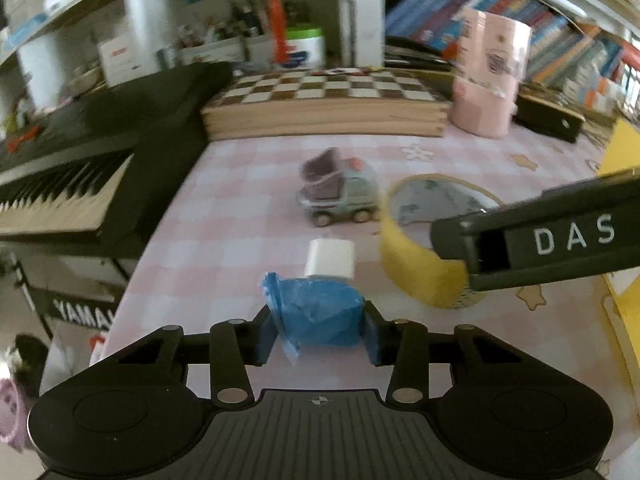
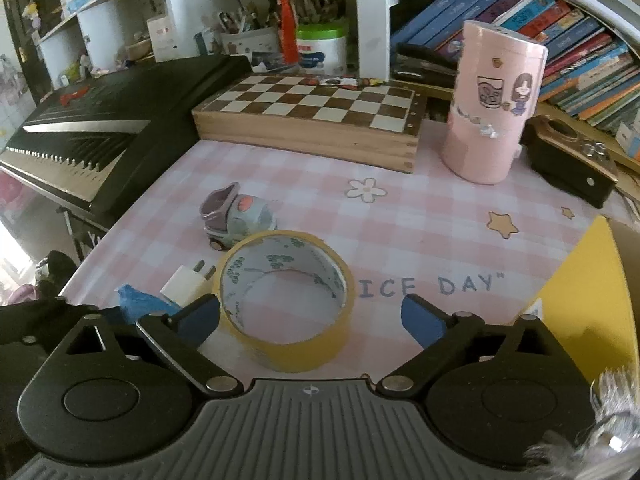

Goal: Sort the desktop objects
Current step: 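Reach the left tool to the blue plastic bag and grasp it, then grasp the yellow tape roll rim with the right tool while the left tool holds the bag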

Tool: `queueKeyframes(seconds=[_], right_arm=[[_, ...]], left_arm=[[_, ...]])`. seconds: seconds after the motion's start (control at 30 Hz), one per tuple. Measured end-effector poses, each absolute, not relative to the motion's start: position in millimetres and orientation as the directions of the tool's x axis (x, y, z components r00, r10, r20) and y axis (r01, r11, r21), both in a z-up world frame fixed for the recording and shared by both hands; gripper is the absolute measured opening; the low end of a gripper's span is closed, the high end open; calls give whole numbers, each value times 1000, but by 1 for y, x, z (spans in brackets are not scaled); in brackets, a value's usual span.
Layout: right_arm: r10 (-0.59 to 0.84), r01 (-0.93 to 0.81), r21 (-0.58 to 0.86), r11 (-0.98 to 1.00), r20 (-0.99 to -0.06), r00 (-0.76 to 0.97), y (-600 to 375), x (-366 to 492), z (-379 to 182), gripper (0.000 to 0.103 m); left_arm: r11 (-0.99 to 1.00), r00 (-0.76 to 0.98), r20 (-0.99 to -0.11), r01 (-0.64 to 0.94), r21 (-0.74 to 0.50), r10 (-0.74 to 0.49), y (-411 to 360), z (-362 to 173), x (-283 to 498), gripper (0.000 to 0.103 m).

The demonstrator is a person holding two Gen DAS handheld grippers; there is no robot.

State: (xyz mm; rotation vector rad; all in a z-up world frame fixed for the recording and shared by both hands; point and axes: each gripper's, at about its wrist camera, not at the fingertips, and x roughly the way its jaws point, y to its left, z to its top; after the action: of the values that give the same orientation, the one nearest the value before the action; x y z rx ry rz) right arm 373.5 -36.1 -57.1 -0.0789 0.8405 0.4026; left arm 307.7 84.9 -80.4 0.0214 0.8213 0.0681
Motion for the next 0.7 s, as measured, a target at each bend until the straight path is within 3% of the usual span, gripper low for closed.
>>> queueKeyframes(seconds=[0.57, 0.7], right_arm=[[293, -428, 37, 903, -782, 551, -11, 398, -82, 101], [309, -414, 69, 908, -777, 548, -14, 400, -87, 97]], left_arm=[[993, 676, -732, -115, 9, 85, 103, -66, 280, 41], [993, 682, -726, -114, 10, 85, 104, -62, 278, 41]])
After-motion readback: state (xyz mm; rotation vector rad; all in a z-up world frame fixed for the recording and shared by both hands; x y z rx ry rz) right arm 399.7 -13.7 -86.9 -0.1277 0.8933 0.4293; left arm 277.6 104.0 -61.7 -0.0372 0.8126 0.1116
